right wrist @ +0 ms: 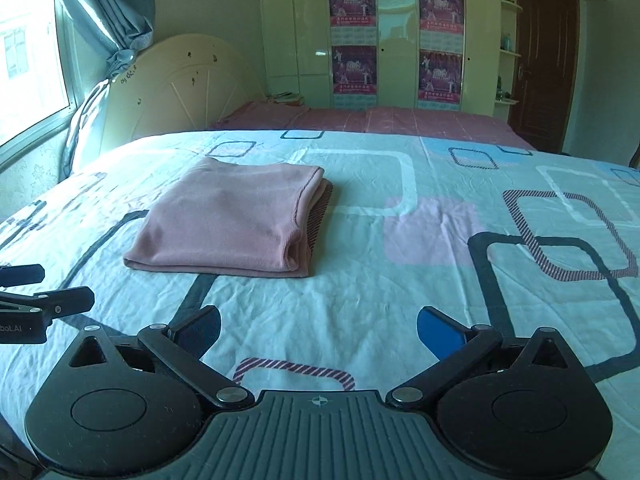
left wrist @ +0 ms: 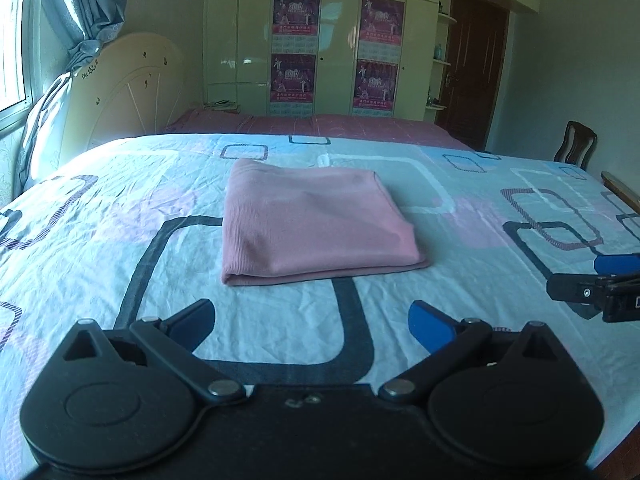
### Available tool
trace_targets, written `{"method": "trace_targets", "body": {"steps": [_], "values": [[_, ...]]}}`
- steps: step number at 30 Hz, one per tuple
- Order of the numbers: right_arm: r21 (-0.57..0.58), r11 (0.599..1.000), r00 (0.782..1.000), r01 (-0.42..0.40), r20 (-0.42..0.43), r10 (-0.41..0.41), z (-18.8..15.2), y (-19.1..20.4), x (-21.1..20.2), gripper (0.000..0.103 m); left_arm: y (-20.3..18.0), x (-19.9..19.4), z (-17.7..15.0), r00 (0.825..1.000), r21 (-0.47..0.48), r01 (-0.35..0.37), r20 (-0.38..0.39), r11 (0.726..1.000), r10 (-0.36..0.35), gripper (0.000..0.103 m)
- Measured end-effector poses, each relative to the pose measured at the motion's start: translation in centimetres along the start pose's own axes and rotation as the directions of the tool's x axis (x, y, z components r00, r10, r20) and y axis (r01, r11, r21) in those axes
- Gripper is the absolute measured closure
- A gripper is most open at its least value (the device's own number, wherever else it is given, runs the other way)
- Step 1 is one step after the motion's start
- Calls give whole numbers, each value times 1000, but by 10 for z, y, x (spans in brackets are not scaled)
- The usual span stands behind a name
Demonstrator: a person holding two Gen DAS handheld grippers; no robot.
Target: Fold small clothes
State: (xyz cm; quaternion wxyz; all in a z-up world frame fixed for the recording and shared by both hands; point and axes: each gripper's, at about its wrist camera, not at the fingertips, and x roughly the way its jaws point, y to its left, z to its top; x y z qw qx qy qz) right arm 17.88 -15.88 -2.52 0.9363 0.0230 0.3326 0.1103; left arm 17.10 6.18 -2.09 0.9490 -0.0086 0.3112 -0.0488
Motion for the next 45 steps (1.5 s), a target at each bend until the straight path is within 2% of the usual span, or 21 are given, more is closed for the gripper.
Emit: {"method": "trace_targets", "body": {"steps": [6, 11, 14, 25, 45], "values": [[60, 997, 998, -58, 33, 56, -18, -2, -58, 0, -18, -56, -13, 999, -27, -11, 38, 1000, 12, 1], [21, 998, 995, -52, 83, 50, -30, 4, -98, 0, -31, -96, -20, 996, -7, -7, 86, 1000, 8, 1], [22, 999, 993, -46, 112, 43, -34, 2, -114, 0, -36, -108, -22, 994, 0, -17, 108, 1000, 17, 1], [15, 997, 988, -75, 136, 72, -35, 7, -130, 0, -42, -114, -23, 991, 13, -17, 136, 1000, 15, 1], [-25, 997, 987, -77, 136, 80, -27, 6, -123, 0, -39, -114, -20, 988, 15, -26, 151, 1000, 23, 1]]}}
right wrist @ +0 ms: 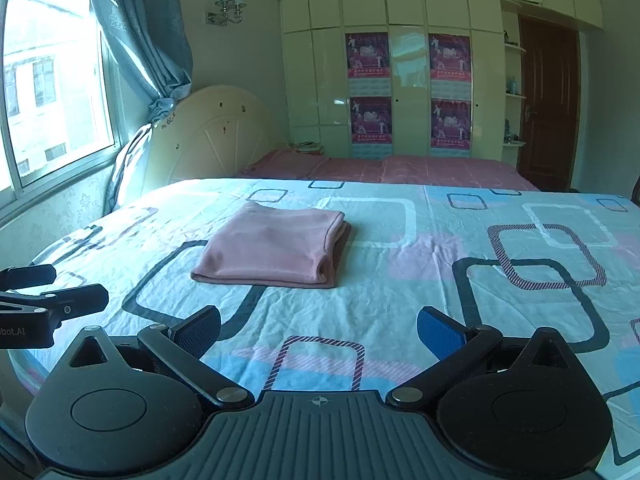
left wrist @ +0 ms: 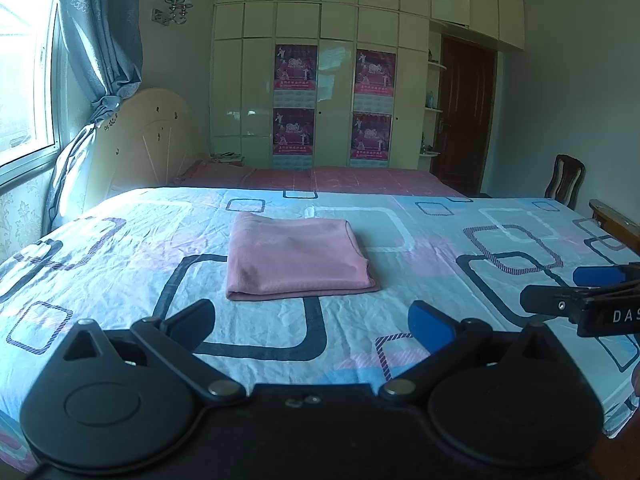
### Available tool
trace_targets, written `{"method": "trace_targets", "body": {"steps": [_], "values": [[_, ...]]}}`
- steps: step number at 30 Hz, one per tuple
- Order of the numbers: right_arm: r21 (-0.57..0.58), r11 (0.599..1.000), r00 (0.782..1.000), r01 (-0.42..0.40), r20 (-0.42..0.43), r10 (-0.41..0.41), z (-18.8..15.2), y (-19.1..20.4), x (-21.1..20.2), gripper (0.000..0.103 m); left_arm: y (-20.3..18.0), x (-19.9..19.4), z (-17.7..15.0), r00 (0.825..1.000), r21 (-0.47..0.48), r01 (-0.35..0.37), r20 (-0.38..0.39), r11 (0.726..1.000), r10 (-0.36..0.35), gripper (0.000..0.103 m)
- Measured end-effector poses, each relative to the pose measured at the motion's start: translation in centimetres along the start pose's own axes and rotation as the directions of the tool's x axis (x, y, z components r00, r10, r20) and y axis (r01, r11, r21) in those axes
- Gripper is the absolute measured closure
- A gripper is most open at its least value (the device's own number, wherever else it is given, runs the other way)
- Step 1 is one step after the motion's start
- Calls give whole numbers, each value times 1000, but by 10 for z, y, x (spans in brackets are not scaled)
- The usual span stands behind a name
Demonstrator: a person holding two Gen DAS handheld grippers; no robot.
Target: Fold small clothes
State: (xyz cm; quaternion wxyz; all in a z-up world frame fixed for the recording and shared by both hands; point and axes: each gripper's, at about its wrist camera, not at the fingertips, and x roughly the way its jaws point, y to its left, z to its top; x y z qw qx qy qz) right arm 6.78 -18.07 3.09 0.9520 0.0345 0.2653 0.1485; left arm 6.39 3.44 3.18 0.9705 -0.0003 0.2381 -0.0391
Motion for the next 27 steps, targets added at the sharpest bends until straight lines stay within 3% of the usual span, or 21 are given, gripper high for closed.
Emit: {"method": "trace_targets", "body": {"steps": [27], "values": [[-1, 1000, 1000, 8, 2, -8, -5, -5, -4, 0, -2, -1, -2, 1000, 6, 8, -1, 1000, -8, 1]]}}
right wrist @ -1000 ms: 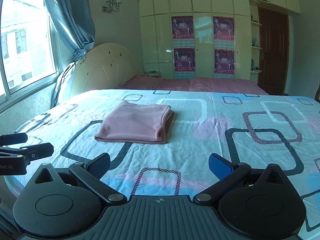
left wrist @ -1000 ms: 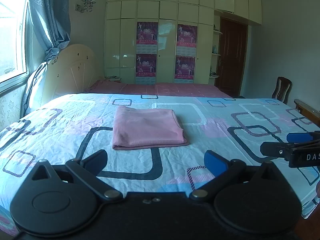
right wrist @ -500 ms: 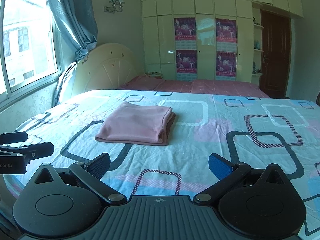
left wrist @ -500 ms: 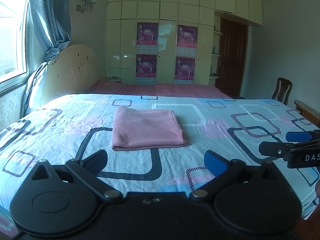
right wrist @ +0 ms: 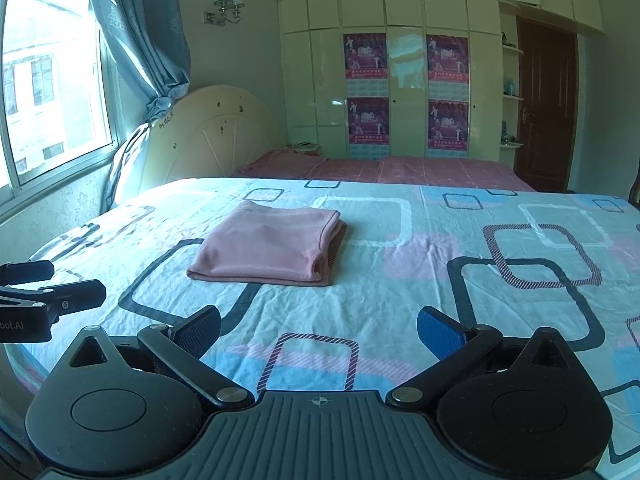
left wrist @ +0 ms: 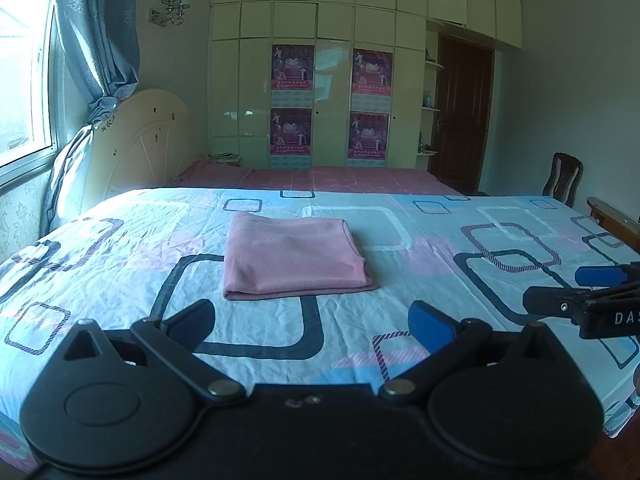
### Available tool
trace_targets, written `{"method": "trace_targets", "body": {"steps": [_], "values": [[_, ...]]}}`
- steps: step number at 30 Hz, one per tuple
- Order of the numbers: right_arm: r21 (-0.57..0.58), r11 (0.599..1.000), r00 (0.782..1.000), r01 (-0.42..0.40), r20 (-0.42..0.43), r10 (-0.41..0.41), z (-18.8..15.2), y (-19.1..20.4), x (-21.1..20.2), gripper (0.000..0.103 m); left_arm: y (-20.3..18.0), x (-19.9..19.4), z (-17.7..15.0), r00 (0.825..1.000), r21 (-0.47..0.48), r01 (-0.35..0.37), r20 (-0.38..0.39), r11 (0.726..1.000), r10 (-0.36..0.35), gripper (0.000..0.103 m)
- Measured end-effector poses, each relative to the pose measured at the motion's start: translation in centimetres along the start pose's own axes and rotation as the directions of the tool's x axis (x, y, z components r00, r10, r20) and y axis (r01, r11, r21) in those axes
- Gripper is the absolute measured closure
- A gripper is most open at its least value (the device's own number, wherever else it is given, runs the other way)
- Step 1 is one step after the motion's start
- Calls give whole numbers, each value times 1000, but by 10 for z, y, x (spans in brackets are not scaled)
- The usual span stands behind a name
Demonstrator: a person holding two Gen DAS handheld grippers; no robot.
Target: Fold small clothes
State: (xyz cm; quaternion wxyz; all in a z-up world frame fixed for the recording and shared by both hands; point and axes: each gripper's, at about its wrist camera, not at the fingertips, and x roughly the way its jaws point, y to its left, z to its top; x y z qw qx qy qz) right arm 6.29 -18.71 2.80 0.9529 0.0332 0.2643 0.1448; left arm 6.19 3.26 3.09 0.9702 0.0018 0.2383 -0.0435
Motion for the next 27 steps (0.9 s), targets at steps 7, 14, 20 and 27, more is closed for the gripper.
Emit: {"method": "trace_targets", "body": {"steps": [7, 14, 20, 27], "values": [[0, 1000, 1000, -2, 1, 2, -1, 0, 1, 0, 0, 0, 0, 1000, 0, 0, 0, 1000, 0, 1], [-6, 1000, 1000, -7, 0, 7, -1, 1, 1, 0, 1, 0, -1, 1000, 0, -2, 0, 1000, 2, 1], [-7, 1000, 1000, -8, 0, 8, -1, 2, 1, 0, 2, -1, -1, 1000, -3, -3, 2, 1000, 3, 1], [-6, 1000, 1000, -9, 1, 9, -1, 2, 0, 0, 1, -2, -1, 1000, -2, 1, 5, 1000, -1, 1]]}}
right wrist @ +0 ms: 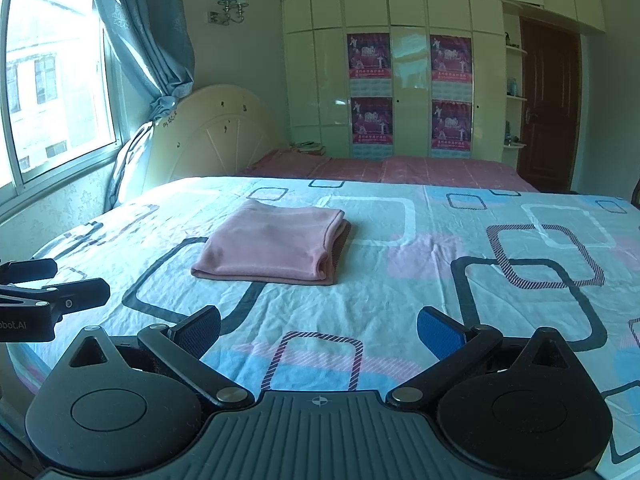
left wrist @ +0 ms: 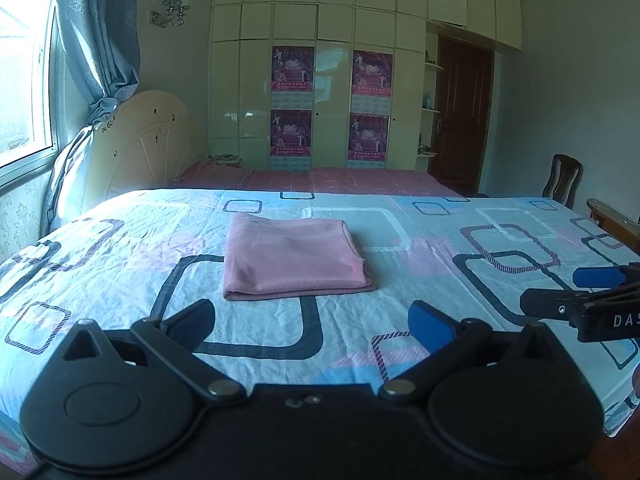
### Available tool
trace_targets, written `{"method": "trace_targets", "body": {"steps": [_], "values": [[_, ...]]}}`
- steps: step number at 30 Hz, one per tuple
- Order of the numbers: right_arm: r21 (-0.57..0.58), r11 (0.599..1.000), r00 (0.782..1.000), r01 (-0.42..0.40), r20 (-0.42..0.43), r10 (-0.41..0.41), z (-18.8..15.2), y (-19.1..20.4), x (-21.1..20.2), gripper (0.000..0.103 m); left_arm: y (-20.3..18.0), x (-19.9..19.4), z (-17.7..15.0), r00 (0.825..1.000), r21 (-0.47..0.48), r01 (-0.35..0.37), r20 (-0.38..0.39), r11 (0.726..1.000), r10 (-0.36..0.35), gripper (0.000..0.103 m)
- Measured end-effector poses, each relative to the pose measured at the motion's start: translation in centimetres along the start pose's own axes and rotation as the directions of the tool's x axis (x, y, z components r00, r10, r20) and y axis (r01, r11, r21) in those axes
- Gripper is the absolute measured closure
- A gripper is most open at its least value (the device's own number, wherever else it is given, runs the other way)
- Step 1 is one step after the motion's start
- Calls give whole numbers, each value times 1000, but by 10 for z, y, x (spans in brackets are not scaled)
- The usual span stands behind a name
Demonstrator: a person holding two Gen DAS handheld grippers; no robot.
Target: Fold small clothes
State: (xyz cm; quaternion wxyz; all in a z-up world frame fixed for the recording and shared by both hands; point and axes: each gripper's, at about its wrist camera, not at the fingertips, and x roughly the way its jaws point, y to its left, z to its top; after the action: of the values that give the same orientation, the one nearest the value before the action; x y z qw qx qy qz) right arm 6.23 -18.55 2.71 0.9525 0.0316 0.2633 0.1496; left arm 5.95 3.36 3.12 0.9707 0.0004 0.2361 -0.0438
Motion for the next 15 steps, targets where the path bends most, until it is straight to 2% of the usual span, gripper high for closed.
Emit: {"method": "trace_targets", "body": {"steps": [15], "values": [[-4, 1000, 1000, 0, -3, 0, -1, -3, -2, 0, -8, -1, 0, 1000, 10, 14, 6, 1000, -15, 1]]}}
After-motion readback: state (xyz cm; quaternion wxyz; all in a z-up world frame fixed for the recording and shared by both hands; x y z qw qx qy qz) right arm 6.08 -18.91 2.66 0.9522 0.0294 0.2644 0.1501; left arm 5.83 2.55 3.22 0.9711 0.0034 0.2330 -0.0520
